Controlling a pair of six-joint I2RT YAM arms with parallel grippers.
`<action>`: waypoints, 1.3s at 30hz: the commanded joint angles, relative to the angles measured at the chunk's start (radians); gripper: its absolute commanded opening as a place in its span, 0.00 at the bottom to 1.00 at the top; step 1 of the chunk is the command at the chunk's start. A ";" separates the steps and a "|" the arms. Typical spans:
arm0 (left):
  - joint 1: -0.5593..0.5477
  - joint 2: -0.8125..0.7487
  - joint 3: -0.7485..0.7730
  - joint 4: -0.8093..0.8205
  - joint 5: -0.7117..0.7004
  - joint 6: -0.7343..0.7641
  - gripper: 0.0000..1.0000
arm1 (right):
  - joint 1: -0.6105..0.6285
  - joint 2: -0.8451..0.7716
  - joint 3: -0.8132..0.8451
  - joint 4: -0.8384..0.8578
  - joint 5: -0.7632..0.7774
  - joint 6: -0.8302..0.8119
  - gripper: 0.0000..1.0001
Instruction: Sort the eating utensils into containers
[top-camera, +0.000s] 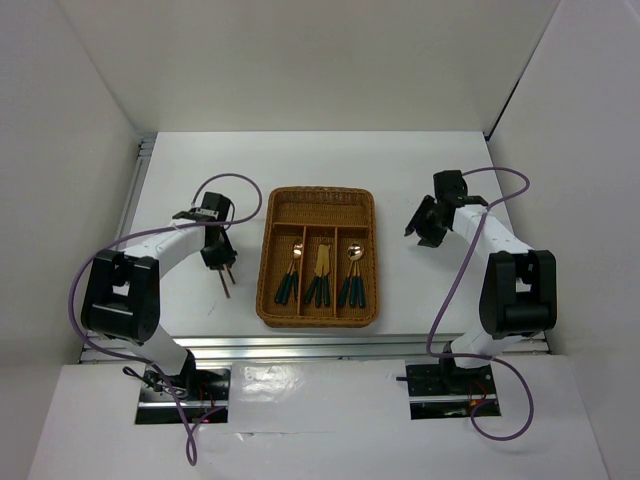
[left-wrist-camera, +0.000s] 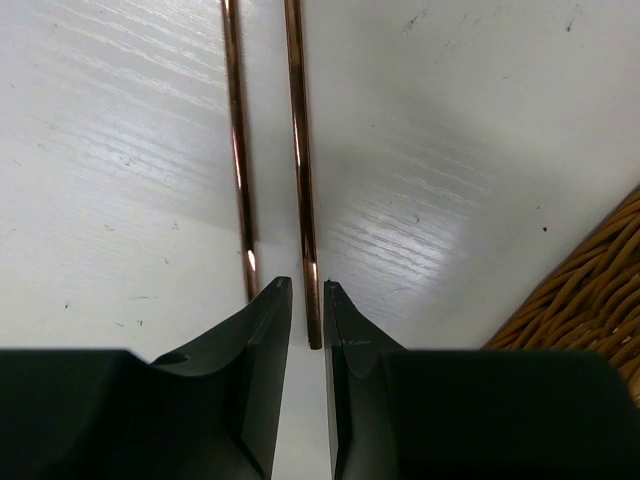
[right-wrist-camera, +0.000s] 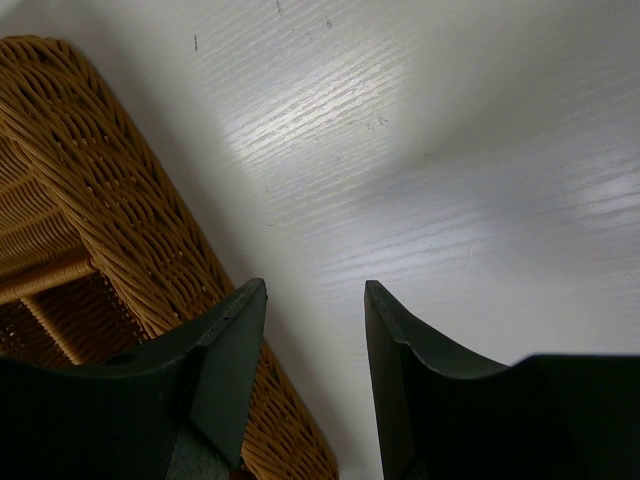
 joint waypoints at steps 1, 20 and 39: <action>0.005 -0.030 0.036 -0.010 -0.001 0.027 0.33 | -0.002 -0.005 0.025 0.033 0.012 0.004 0.52; 0.069 -0.116 -0.067 -0.058 -0.032 0.018 0.50 | -0.002 0.022 0.016 0.042 -0.015 0.004 0.52; 0.087 -0.044 -0.099 -0.010 0.000 0.016 0.45 | -0.002 0.032 0.016 0.042 -0.015 0.004 0.52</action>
